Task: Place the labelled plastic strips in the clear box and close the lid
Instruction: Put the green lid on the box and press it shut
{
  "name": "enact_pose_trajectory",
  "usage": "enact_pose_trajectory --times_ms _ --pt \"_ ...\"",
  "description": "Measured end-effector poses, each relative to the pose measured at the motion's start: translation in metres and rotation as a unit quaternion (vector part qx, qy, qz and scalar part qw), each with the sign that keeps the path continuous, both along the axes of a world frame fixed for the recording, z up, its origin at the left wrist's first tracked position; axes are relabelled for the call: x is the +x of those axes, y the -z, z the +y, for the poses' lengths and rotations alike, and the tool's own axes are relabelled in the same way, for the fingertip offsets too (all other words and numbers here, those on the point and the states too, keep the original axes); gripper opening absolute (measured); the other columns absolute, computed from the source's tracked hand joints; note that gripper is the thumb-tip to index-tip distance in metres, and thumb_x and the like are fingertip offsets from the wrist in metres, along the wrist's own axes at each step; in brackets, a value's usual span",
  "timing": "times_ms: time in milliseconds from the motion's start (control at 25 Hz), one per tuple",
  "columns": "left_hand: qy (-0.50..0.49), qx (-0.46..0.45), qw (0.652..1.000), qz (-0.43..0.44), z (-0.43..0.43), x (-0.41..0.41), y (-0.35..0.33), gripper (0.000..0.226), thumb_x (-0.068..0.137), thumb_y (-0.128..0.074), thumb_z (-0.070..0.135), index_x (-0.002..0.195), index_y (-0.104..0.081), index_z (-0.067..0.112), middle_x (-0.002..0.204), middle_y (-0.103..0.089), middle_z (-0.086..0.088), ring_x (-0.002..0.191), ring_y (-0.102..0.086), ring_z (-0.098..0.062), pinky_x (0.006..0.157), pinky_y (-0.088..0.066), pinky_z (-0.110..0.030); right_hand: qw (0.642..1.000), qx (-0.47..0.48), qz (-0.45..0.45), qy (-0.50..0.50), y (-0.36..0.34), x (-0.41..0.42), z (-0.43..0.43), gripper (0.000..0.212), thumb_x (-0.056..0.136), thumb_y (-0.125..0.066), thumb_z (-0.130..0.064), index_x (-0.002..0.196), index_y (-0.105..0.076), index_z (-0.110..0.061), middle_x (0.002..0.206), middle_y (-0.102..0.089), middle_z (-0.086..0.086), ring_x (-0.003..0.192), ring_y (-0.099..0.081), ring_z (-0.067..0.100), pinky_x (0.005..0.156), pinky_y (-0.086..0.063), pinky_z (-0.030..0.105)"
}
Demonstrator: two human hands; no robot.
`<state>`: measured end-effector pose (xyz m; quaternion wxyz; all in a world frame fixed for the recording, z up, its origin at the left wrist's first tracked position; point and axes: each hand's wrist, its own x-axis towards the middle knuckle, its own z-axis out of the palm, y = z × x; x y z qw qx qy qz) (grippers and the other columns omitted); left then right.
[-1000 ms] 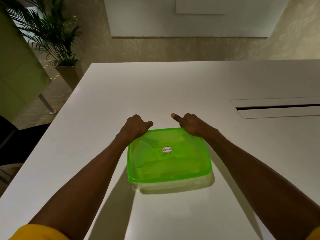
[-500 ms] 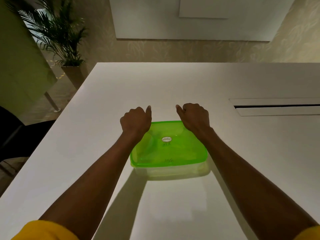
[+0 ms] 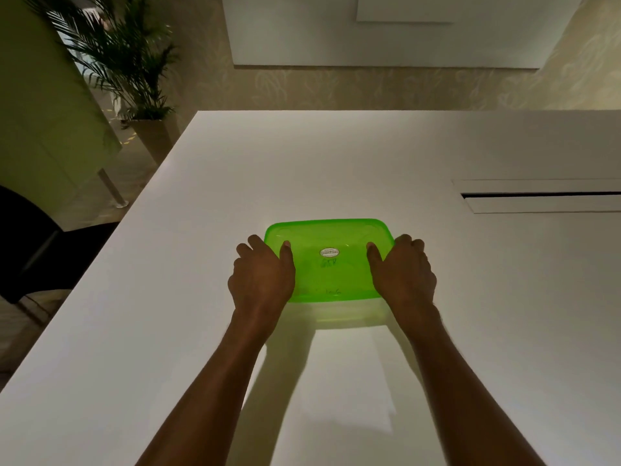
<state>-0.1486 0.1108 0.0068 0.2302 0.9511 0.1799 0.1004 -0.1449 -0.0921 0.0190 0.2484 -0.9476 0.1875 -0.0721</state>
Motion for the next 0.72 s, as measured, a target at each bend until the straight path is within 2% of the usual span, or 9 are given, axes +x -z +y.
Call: enact_pose_trajectory --times_ms 120,200,280,360,480,560,640,720 --pt "-0.035 -0.079 0.996 0.007 0.004 -0.012 0.006 0.062 0.102 -0.035 0.062 0.126 -0.045 0.006 0.12 -0.062 -0.023 0.103 -0.065 -0.049 0.085 -0.054 -0.047 0.996 0.069 -0.002 0.063 0.007 -0.007 -0.012 0.059 0.1 -0.044 -0.061 0.123 -0.055 -0.007 0.126 -0.062 0.019 0.117 -0.06 0.042 0.093 -0.048 0.047" --pt "-0.066 -0.162 0.984 0.022 0.006 -0.015 0.008 0.064 0.1 -0.034 0.065 0.122 -0.048 0.006 0.107 -0.064 -0.018 0.091 -0.068 -0.046 0.078 -0.062 -0.051 0.987 0.125 0.018 0.096 0.011 -0.006 -0.016 0.067 0.1 -0.035 -0.065 0.124 -0.059 -0.008 0.128 -0.063 0.022 0.12 -0.059 0.043 0.098 -0.046 0.047" --pt "-0.09 -0.231 0.968 0.042 0.007 -0.015 0.008 0.069 0.1 -0.031 0.067 0.118 -0.056 0.006 0.1 -0.063 -0.013 0.081 -0.069 -0.042 0.068 -0.064 -0.048 0.979 0.168 0.037 0.109 0.014 -0.004 -0.017 0.076 0.101 -0.028 -0.068 0.127 -0.062 -0.006 0.131 -0.062 0.025 0.122 -0.057 0.043 0.102 -0.044 0.047" --pt "-0.108 -0.278 0.953 0.045 0.006 -0.014 0.011 0.073 0.099 -0.028 0.07 0.106 -0.065 0.008 0.099 -0.067 -0.016 0.079 -0.07 -0.044 0.072 -0.063 -0.049 0.972 0.2 0.047 0.118 0.017 -0.002 -0.016 0.082 0.1 -0.024 -0.07 0.124 -0.063 -0.003 0.129 -0.063 0.027 0.12 -0.058 0.043 0.102 -0.045 0.047" --pt "-0.129 -0.313 0.941 0.023 0.004 -0.015 0.012 0.07 0.097 -0.03 0.071 0.078 -0.063 0.012 0.088 -0.067 -0.016 0.087 -0.067 -0.045 0.084 -0.059 -0.056 0.964 0.233 0.044 0.123 0.021 -0.002 -0.016 0.082 0.099 -0.025 -0.072 0.116 -0.065 -0.002 0.123 -0.063 0.029 0.118 -0.058 0.044 0.099 -0.046 0.048" --pt "-0.135 -0.323 0.937 0.001 0.004 -0.014 0.011 0.068 0.097 -0.034 0.069 0.063 -0.055 0.013 0.074 -0.064 -0.014 0.081 -0.067 -0.045 0.079 -0.059 -0.059 0.964 0.241 0.028 0.114 0.023 -0.001 -0.017 0.077 0.1 -0.028 -0.07 0.095 -0.067 -0.004 0.111 -0.065 0.029 0.113 -0.059 0.045 0.095 -0.048 0.048" --pt "-0.138 -0.321 0.937 -0.014 0.006 -0.013 0.01 0.068 0.098 -0.037 0.065 0.057 -0.047 0.012 0.066 -0.06 -0.013 0.075 -0.066 -0.046 0.074 -0.06 -0.06 0.966 0.237 0.015 0.105 0.023 -0.001 -0.017 0.075 0.102 -0.028 -0.067 0.08 -0.065 -0.006 0.102 -0.066 0.029 0.107 -0.061 0.046 0.093 -0.052 0.049" --pt "-0.136 -0.318 0.938 -0.012 0.007 -0.014 0.012 0.067 0.1 -0.038 0.063 0.058 -0.046 0.011 0.063 -0.057 -0.012 0.067 -0.063 -0.042 0.07 -0.06 -0.057 0.967 0.233 0.011 0.102 0.024 -0.001 -0.017 0.075 0.104 -0.028 -0.063 0.088 -0.068 -0.001 0.107 -0.067 0.031 0.107 -0.061 0.046 0.093 -0.052 0.05"
